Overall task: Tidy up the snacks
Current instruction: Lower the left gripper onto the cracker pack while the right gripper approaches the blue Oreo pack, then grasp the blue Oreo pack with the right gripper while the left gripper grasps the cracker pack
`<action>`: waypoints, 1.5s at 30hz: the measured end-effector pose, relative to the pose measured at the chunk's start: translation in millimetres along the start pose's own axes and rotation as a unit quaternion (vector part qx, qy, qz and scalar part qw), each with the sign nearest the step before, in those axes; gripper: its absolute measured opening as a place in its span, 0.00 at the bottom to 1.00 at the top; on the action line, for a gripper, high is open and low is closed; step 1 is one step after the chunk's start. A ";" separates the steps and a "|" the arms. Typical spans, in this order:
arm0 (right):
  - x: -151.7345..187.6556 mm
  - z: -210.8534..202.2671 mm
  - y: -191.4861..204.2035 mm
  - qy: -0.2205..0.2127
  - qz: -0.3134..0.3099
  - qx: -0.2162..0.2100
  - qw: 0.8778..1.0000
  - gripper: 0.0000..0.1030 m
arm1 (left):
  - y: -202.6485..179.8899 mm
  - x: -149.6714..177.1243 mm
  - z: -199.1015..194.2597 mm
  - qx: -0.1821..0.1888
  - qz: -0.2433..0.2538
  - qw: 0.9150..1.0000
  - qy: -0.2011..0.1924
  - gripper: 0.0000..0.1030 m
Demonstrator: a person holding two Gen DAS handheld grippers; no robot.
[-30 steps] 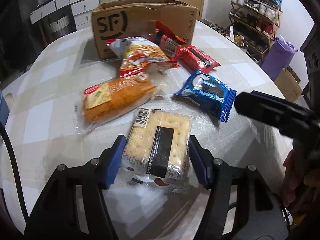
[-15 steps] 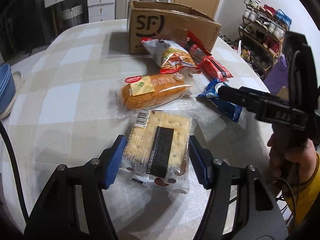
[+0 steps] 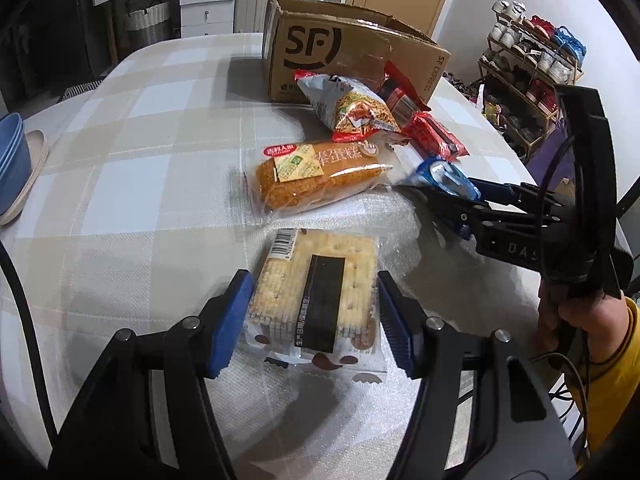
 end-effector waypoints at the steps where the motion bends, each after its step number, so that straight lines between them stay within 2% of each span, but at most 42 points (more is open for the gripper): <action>1: 2.0 -0.5 2.7 0.000 -0.007 0.001 1.000 0.56 | 0.3 0.5 0.9 0.003 -0.002 1.000 0.002 0.57; 4: 4.7 -1.9 6.1 -0.004 -0.014 0.001 1.000 0.54 | 2.7 1.6 3.5 0.010 -0.010 1.000 0.007 0.57; 8: 6.8 -8.7 4.1 -0.011 0.001 -0.021 1.000 0.52 | 4.3 2.0 2.8 0.013 -0.014 1.000 0.009 0.57; 14: 13.4 -22.2 -4.8 -0.019 0.047 -0.063 0.997 0.52 | 6.7 2.4 3.4 0.020 -0.021 0.999 0.014 0.57; 19: 25.0 -30.5 -18.2 -0.021 0.098 -0.107 0.989 0.51 | 7.3 5.0 3.1 0.023 -0.023 0.999 0.018 0.57; 23: 31.4 -36.0 -22.1 -0.021 0.110 -0.121 0.986 0.51 | 6.7 7.7 0.7 0.024 -0.022 0.999 0.017 0.57; 30: 39.3 -33.3 5.1 -0.011 0.025 -0.063 0.998 0.51 | 0.2 11.1 2.5 0.012 -0.009 1.000 0.018 0.57; 38: 28.8 -16.8 20.3 -0.002 -0.019 -0.034 0.999 0.51 | -4.1 12.1 3.9 -0.001 0.006 1.000 0.017 0.57; 42: 24.6 -10.5 30.9 0.007 -0.051 -0.015 0.999 0.56 | -11.8 13.5 5.9 -0.022 0.030 0.999 0.018 0.57; 45: 22.4 -7.1 37.2 0.007 -0.068 -0.009 0.998 0.58 | -11.8 13.9 6.1 -0.023 0.032 0.999 0.018 0.57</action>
Point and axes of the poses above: each gripper's, at about its wrist camera, not at the fingertips, and z roughly the way its jaws point, y to its left, x to its underside, the point moved 1 cm from there along z, roughly the way its jaws point, and after that the axes turned 4 degrees about z, right-handed, at the moved point
